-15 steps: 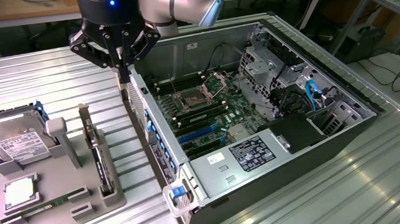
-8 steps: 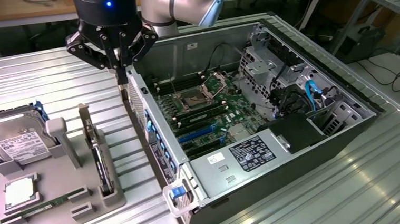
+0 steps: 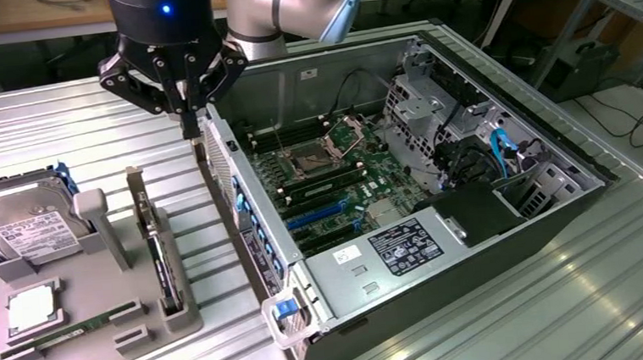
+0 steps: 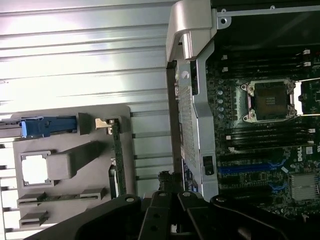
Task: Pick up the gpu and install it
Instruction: 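Reach for the gpu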
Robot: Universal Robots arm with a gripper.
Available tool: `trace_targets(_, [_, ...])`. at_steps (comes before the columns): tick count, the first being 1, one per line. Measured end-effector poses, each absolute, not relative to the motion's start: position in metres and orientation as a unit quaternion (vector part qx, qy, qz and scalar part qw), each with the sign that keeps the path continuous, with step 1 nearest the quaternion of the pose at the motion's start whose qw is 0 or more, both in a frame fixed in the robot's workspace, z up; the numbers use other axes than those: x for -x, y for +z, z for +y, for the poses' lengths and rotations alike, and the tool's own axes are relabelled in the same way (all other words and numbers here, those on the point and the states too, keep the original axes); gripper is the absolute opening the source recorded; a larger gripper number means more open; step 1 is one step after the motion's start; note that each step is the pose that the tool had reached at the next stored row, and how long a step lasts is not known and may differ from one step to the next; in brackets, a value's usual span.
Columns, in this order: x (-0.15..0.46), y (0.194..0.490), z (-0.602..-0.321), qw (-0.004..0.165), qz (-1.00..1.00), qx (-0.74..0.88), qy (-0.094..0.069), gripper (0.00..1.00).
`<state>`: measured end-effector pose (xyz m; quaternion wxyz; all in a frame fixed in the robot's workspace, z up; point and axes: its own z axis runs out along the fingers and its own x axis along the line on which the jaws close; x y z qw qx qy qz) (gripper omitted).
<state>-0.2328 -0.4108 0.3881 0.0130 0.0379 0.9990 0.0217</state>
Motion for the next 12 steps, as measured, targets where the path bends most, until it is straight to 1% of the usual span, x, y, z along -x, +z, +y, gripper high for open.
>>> trace_targets(12, [0.2408, 0.3874, -0.413, 0.013, 0.999, -0.038, 0.022, 0.11])
